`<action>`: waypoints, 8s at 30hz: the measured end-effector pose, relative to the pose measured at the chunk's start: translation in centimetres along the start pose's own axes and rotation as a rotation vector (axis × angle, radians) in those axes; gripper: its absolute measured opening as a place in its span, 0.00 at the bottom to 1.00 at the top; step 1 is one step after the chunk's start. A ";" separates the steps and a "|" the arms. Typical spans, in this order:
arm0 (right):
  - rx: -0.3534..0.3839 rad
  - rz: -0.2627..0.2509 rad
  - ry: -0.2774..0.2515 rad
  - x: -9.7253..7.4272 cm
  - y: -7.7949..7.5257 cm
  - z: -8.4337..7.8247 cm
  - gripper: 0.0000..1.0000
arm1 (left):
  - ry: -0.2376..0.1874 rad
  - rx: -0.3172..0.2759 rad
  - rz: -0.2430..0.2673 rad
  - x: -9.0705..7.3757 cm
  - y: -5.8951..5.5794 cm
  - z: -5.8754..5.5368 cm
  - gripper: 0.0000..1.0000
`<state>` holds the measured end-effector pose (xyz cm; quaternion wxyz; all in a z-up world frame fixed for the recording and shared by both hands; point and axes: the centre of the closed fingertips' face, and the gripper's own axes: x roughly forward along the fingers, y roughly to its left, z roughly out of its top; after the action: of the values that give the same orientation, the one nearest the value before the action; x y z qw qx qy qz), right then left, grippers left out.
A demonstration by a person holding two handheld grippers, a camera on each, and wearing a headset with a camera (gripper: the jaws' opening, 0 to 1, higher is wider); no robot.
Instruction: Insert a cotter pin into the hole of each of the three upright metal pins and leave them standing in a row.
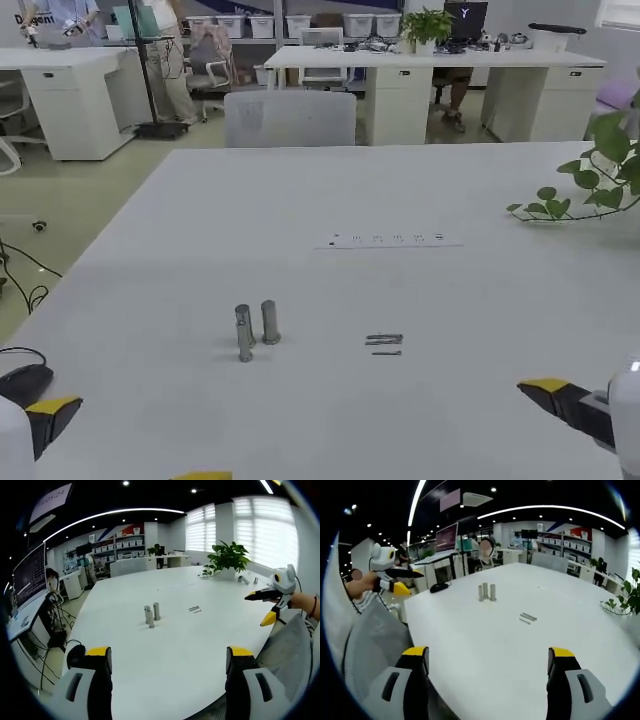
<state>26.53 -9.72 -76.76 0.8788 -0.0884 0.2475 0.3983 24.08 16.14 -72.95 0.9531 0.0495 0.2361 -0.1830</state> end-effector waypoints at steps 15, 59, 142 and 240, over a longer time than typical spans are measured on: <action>0.020 0.007 0.002 0.1 -0.5 0.0 1.00 | -0.010 0.008 -0.022 0.3 -0.3 0.2 0.99; 0.001 0.033 -0.088 1.8 -1.7 3.4 0.81 | -0.102 0.003 -0.030 9.7 4.2 1.8 0.46; 0.047 0.096 -0.026 5.1 -1.3 1.6 0.80 | -0.019 0.118 -0.083 23.3 4.8 -0.4 0.07; 0.068 0.109 -0.035 3.5 0.2 0.5 0.79 | -0.022 0.141 -0.329 20.2 -7.5 -2.3 0.07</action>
<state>28.54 -7.15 -78.09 0.8624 -0.0377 0.2500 0.4385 36.92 3.06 -84.52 0.9069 0.0747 0.2174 -0.3532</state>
